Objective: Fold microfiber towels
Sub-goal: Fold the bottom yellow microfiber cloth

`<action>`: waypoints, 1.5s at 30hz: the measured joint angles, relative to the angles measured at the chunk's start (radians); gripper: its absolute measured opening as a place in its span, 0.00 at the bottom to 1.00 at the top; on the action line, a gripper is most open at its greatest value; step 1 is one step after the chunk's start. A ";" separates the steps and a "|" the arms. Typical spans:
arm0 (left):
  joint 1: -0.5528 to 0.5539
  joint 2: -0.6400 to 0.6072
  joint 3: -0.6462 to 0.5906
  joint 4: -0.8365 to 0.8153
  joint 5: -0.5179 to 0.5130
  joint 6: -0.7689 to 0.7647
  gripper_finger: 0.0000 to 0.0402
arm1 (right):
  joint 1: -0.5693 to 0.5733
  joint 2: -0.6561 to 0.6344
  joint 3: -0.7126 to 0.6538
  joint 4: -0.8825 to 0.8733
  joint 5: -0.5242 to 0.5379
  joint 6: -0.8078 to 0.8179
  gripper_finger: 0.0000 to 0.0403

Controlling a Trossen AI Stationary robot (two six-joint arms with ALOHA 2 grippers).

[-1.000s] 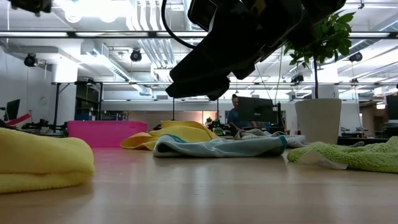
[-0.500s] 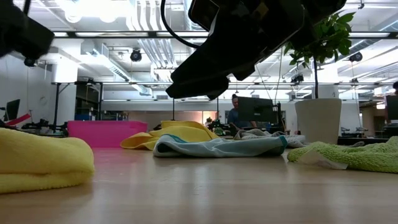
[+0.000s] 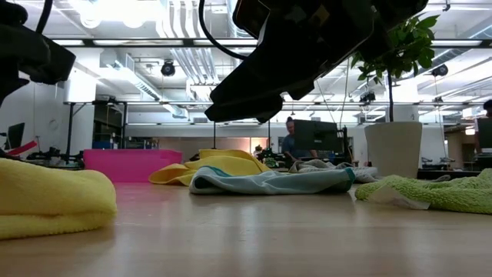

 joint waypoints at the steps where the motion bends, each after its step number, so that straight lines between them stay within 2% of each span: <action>1: 0.000 0.006 0.000 0.000 0.000 0.000 0.34 | 0.000 0.000 0.000 0.000 0.000 0.001 0.52; 18: -0.001 0.039 0.014 0.017 0.004 0.014 0.33 | 0.000 0.000 0.000 0.000 0.001 0.002 0.52; 21: -0.001 0.039 0.014 0.018 0.004 0.025 0.28 | 0.000 0.000 -0.001 0.000 0.001 0.005 0.52; 31: -0.002 0.038 0.018 0.043 0.004 0.033 0.02 | 0.000 0.000 -0.001 0.000 0.001 0.005 0.52; 35: -0.002 0.038 0.027 0.028 0.006 0.055 0.01 | 0.000 0.000 -0.001 0.000 0.001 0.005 0.52; 45: -0.002 -0.002 0.071 -0.099 0.097 0.084 0.00 | 0.000 0.000 -0.001 0.001 0.001 0.010 0.52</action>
